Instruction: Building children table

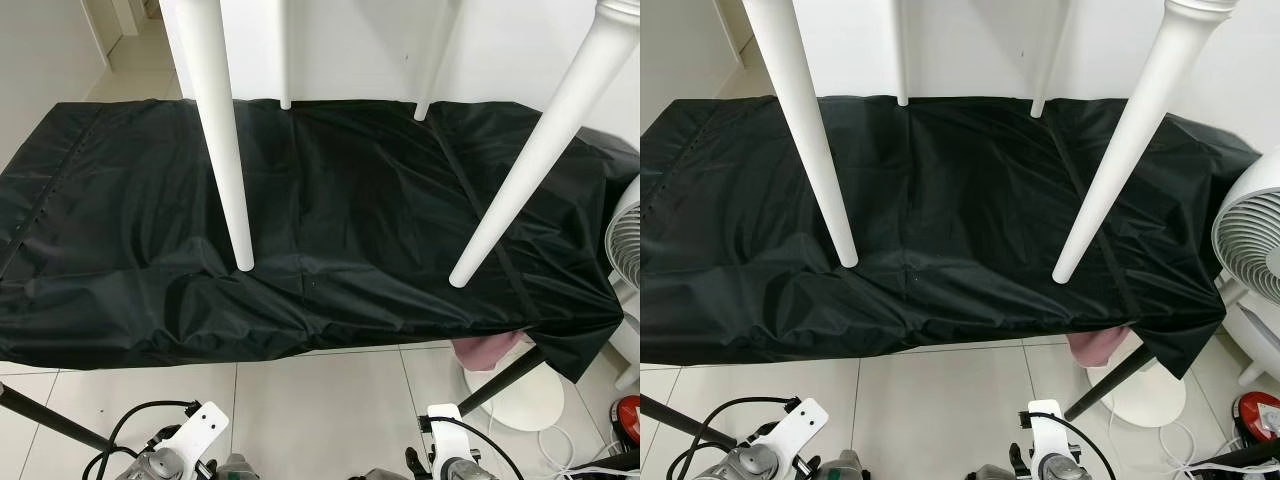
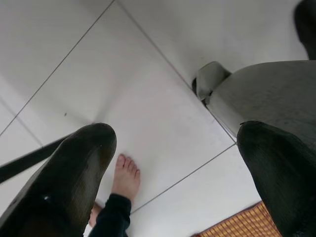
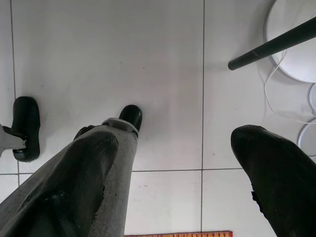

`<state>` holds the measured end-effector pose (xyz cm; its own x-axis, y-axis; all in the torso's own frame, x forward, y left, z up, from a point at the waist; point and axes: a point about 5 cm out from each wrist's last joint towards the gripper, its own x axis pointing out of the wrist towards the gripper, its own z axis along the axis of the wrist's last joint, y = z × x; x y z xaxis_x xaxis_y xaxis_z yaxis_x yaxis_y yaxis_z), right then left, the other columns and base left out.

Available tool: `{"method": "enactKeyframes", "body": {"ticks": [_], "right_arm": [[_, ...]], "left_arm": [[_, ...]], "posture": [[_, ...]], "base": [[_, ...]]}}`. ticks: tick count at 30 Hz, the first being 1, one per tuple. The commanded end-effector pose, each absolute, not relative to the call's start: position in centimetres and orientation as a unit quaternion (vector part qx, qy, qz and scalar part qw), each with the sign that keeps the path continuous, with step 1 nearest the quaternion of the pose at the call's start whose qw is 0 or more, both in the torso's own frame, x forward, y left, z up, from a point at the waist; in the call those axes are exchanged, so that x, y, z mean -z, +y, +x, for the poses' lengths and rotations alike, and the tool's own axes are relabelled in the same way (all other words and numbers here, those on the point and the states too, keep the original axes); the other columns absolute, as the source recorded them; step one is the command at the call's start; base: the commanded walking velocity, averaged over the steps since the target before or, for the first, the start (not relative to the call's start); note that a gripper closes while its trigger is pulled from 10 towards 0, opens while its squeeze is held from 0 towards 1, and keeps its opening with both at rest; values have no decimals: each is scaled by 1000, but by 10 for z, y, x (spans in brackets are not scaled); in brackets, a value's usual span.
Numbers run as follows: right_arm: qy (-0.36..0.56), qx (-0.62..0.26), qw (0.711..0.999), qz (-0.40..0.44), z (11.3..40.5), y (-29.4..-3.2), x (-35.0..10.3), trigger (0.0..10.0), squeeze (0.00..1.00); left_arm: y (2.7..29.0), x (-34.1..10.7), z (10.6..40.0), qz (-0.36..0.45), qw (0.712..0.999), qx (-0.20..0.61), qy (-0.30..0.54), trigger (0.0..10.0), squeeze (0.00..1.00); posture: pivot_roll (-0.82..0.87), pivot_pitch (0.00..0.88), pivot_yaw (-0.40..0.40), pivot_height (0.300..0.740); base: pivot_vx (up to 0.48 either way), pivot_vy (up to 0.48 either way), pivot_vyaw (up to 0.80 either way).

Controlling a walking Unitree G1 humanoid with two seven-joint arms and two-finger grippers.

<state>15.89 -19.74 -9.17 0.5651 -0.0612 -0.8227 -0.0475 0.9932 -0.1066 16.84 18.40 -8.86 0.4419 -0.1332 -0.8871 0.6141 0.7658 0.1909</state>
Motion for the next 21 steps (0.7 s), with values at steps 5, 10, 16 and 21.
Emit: {"method": "enactKeyframes", "body": {"ticks": [5, 10, 16, 21], "right_arm": [[490, -10, 868, -76, 147, -182, 99, 10000, 0], [497, -37, 863, -79, 144, -172, 101, 10000, 0], [505, -49, 858, -75, 140, -170, 103, 10000, 0], [512, -51, 855, -71, 136, -171, 104, 10000, 0]], "left_arm": [[170, 100, 150, 233, 805, 210, 504, 10000, 0], [166, 101, 148, 235, 805, 205, 505, 10000, 0], [171, 103, 142, 232, 801, 194, 517, 10000, 0], [170, 104, 138, 232, 799, 190, 521, 10000, 0]], "posture": [[163, 0, -48, 740], [166, 0, -48, 740], [164, 0, -48, 740], [165, 0, -54, 740]], "base": [[0, 0, 0], [0, 0, 0], [0, 0, 0], [0, 0, 0]]}}
